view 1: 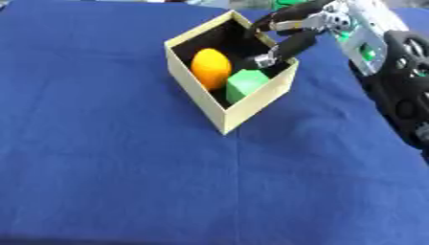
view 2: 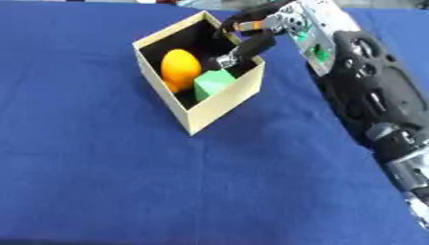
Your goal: Pick up objects on the table and place them in the box.
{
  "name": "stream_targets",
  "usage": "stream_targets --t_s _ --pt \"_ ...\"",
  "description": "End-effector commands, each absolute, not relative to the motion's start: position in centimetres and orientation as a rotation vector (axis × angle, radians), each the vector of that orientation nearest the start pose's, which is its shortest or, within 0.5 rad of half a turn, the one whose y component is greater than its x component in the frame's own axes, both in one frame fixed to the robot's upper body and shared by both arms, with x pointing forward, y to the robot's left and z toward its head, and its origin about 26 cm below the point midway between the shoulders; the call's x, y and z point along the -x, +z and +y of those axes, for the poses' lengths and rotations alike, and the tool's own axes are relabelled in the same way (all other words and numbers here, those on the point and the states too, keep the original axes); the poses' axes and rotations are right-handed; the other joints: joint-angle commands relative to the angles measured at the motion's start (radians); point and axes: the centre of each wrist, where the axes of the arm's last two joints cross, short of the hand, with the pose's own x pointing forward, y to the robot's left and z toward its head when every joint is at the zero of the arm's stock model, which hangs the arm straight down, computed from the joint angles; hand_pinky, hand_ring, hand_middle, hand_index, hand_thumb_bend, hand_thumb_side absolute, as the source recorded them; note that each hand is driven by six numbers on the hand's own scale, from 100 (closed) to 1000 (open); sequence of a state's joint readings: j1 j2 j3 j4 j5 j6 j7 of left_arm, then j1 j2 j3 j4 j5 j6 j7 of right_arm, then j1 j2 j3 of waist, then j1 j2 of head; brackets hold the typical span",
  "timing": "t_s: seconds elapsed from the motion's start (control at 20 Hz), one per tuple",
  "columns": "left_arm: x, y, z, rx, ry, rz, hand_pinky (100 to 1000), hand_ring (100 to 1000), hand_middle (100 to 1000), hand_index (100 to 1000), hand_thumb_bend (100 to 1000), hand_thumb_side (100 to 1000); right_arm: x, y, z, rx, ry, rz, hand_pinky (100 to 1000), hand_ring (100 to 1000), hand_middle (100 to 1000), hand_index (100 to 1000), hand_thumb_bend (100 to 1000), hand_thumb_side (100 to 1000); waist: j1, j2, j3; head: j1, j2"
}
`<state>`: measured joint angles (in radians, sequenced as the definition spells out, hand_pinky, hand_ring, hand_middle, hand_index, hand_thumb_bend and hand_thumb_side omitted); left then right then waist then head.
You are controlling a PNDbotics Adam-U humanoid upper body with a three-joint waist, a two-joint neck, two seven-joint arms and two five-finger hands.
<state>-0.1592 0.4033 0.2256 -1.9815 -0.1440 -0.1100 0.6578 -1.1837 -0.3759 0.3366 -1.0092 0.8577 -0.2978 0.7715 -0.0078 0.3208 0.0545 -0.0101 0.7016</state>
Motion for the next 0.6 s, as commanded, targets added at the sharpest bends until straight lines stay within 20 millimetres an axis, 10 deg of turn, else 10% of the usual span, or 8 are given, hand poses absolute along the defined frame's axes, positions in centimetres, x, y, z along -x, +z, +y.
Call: stream_targets --t_s 0.05,0.6 --pt "-27.7 19.7 34.2 -0.948 0.371 -2.37 892 547 624 676 287 907 -47.5 30.9 -16.9 0.811 2.035 -1.362 990 1000 1000 1000 436 1000 0.005 -0.021 -0.001 0.003 -0.01" --pt "-27.7 19.6 34.2 -0.953 0.374 -2.367 891 547 624 675 288 904 -44.7 34.4 -18.1 0.885 1.864 -1.623 966 1000 1000 1000 174 1000 0.013 -0.026 -0.01 0.003 -0.009"
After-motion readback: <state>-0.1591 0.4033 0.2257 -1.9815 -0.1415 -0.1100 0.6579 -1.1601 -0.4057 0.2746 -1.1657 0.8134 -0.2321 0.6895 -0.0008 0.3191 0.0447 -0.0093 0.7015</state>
